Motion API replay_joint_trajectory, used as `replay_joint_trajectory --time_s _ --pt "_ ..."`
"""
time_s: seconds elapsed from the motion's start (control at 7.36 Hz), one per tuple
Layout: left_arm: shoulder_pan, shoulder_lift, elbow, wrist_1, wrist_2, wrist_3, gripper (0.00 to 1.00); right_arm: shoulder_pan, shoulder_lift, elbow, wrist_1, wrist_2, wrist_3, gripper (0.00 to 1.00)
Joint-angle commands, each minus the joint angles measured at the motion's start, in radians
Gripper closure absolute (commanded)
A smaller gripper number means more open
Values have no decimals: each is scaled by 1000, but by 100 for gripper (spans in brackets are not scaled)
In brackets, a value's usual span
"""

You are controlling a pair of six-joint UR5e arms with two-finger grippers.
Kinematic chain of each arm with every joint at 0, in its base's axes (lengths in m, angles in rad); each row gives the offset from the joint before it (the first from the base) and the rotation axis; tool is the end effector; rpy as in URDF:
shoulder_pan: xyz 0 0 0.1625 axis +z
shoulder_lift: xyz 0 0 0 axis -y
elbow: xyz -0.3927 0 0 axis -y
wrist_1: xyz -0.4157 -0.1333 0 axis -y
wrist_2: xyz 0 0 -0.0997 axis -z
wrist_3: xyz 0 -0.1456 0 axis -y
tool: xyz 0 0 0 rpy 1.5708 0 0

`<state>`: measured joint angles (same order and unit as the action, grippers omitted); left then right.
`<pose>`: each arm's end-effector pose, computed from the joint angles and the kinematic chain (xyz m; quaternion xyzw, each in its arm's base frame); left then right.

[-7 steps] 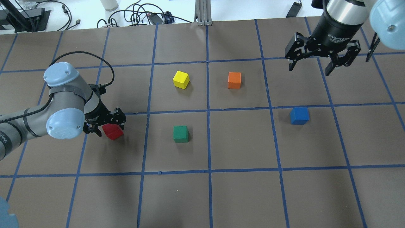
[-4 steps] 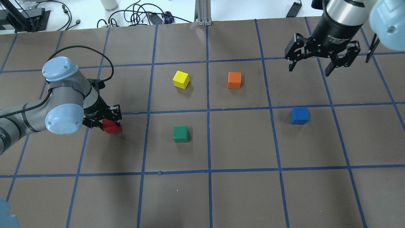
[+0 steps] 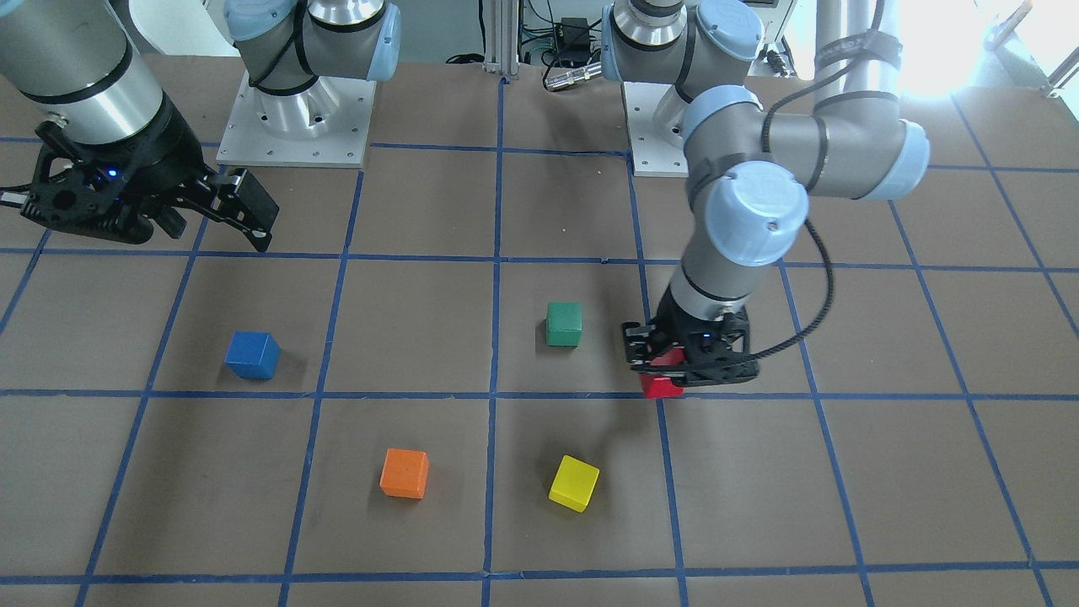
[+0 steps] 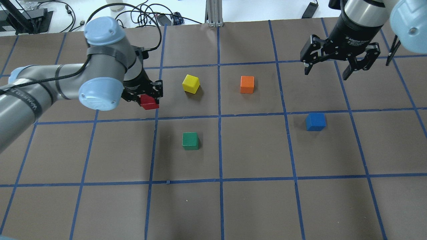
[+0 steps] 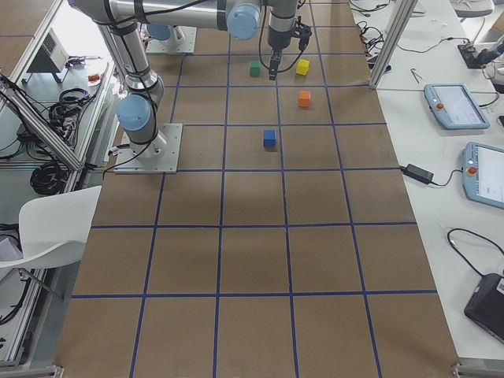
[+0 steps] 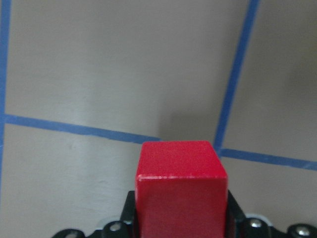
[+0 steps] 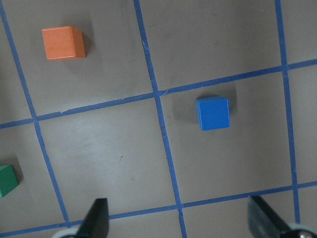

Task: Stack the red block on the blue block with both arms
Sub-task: 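Carry the red cube with the left gripper toward the table center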

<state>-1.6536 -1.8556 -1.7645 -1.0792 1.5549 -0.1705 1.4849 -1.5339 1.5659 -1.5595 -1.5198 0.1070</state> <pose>-0.1832 -0.5677 0.2037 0.0438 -0.9990 0.0055 0.0087 0.0953 -0.5334 0.3920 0.0968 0.9947 0.0219 0.0253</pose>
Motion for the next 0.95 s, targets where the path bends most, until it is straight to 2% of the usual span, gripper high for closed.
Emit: replay_joint_trajectory --time_s 0.0,0.27,0.54,0.68,0.82 --pt "-171 -63 72 1 -122 -139 100 0 0 0 -1 3 3 0" --pt "-262 -131 120 1 -118 -210 100 0 0 0 -1 1 2 0" --pt "-308 -187 123 5 -116 -242 100 0 0 0 -1 1 2 0" --pt "-322 -210 125 11 -115 -244 97 0 0 0 -1 1 3 0" --pt "-328 -232 123 12 -115 -244 89 0 0 -1 -1 1 3 0"
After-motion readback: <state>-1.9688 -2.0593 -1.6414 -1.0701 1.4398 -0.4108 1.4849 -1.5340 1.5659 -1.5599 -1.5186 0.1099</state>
